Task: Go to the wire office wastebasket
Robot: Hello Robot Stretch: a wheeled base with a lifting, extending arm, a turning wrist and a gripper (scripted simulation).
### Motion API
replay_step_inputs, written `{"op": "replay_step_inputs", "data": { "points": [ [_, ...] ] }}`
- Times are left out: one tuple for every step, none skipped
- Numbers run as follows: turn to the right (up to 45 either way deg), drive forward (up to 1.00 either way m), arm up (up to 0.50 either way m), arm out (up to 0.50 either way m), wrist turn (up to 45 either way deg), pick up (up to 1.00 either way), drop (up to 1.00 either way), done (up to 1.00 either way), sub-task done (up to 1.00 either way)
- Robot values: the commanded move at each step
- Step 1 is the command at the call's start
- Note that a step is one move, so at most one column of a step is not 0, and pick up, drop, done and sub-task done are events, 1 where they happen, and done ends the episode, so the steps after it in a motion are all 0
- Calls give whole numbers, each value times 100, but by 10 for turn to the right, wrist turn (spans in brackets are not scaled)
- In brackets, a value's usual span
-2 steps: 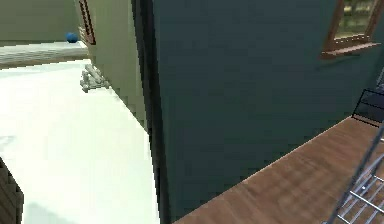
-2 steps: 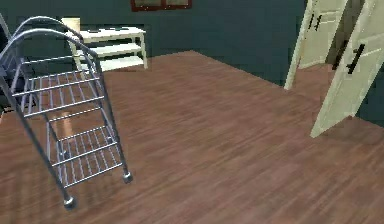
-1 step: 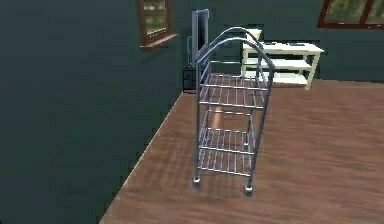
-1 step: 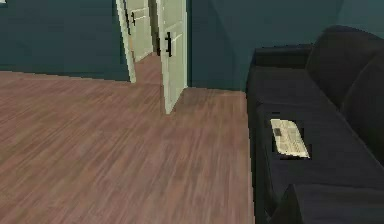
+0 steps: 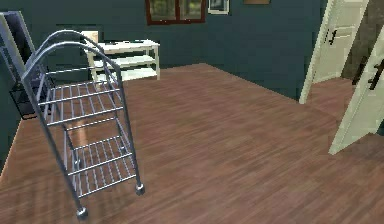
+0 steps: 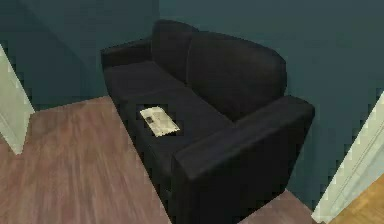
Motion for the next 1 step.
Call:
{"op": "replay_step_inputs", "data": {
  "points": [
    [30,0,0,0,0,0,0,0,0]
  ]
}}
